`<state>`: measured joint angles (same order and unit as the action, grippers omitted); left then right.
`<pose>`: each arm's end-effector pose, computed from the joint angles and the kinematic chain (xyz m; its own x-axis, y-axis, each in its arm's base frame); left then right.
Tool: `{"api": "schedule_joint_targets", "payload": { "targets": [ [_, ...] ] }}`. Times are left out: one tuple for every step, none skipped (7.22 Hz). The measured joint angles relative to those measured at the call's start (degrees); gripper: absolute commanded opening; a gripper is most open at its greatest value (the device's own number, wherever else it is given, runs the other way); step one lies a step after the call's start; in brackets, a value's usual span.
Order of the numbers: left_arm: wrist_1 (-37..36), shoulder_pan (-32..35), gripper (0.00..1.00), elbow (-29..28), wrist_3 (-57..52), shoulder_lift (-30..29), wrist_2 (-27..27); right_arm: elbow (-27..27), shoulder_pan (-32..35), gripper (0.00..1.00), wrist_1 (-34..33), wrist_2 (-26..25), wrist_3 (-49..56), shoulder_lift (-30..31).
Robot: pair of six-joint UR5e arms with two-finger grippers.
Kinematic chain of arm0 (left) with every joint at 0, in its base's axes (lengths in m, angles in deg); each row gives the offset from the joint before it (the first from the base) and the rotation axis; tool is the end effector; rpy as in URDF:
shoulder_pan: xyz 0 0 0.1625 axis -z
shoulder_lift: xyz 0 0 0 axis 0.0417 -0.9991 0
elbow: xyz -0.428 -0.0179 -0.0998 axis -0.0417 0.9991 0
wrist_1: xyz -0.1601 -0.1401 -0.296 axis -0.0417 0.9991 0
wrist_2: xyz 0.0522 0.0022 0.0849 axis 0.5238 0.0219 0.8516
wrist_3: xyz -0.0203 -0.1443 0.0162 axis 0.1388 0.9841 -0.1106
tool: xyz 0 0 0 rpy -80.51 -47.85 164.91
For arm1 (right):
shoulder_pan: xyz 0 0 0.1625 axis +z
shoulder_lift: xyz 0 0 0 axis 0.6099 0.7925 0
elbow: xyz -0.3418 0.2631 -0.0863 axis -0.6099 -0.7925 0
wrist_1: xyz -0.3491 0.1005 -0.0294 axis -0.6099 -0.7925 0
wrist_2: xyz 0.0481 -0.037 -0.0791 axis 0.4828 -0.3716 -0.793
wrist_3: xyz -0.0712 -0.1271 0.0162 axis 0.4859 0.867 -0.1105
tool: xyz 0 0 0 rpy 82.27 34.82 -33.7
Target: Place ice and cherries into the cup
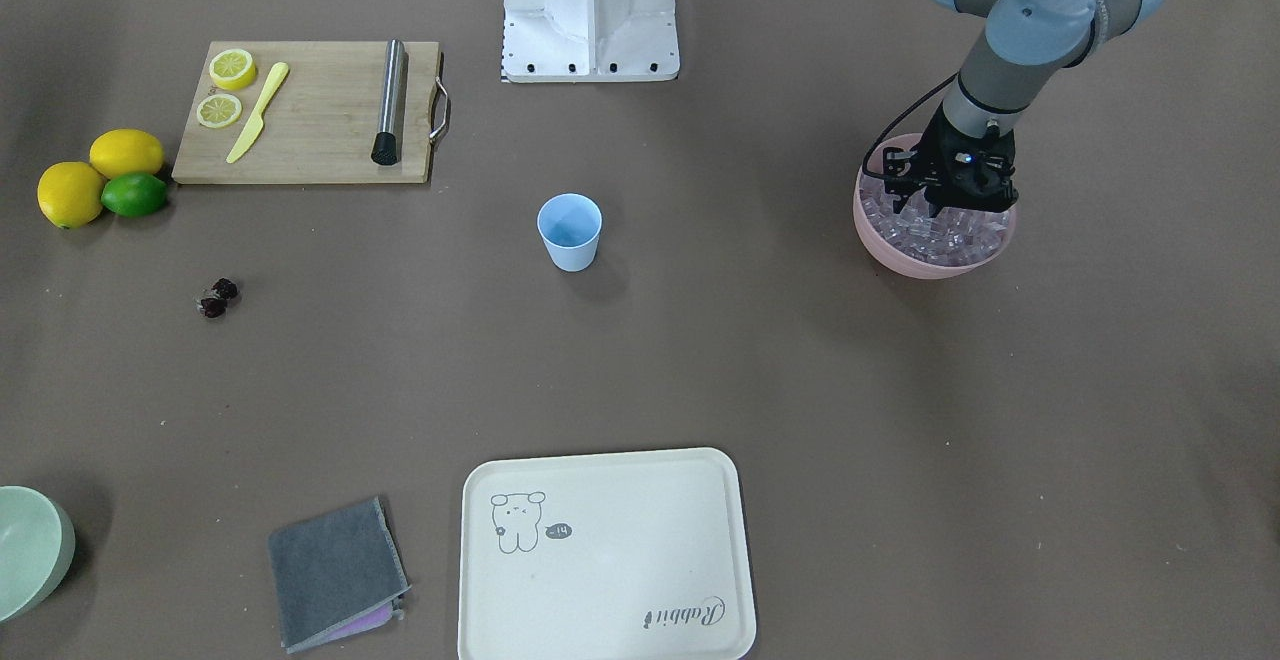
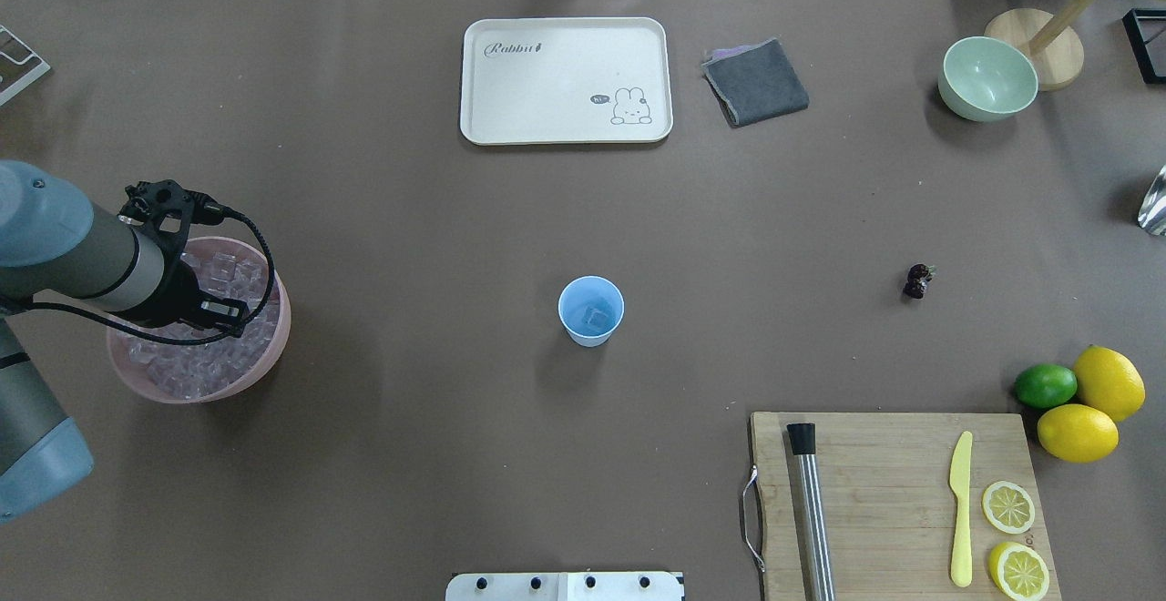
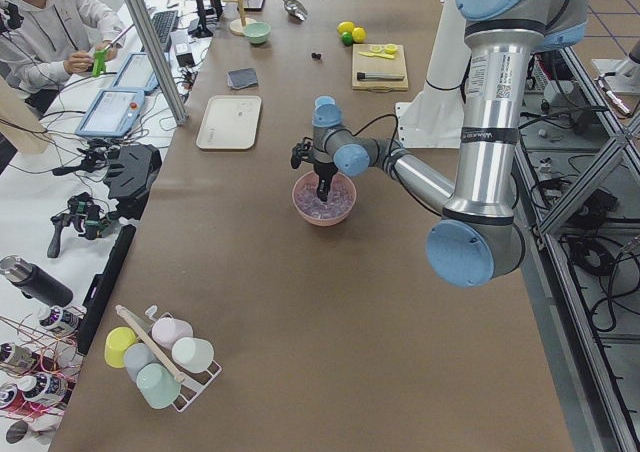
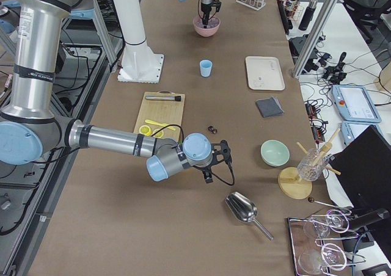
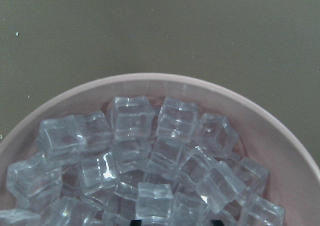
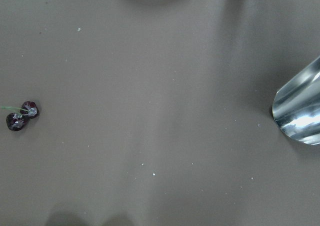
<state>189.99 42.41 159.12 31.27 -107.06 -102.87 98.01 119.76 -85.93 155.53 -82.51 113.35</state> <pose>0.3347 -0.3741 0.4995 0.7076 0.1901 -0.6805 -0.1139 0.9812 0.1557 -0.0372 -0.3669 0.6850 0.5312 -0.2703 0.8030 0.0268 0.9526 0.3029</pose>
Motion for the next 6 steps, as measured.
{"api": "schedule_joint_targets", "payload": {
  "targets": [
    [0.11, -0.02, 0.00, -0.03, 0.02, -0.05, -0.12, 0.27, 0.00, 1.00, 0.02, -0.03, 0.00, 0.29],
    [0.08, -0.02, 0.00, 0.03, 0.02, -0.06, -0.19, 0.39, 0.00, 1.00, 0.02, -0.03, 0.00, 0.45],
    [0.04, 0.02, 0.00, 0.39, -0.02, -0.06, -0.26, 0.42, 0.00, 1.00, 0.02, 0.00, 0.00, 0.50],
    [-0.08, 0.24, 0.00, 1.35, -0.06, -0.09, -0.70, 0.44, 0.00, 1.00, 0.02, 0.00, 0.00, 0.52],
    [-0.27, 0.97, 0.00, 2.92, -0.08, -0.05, -2.47, 0.44, 0.00, 1.00, 0.02, -0.03, 0.00, 0.52],
    [-0.47, 2.65, 0.00, 4.53, -0.02, -0.20, -5.64, 0.47, -0.03, 1.00, 0.02, -0.07, -0.18, 0.39]
  ]
}}
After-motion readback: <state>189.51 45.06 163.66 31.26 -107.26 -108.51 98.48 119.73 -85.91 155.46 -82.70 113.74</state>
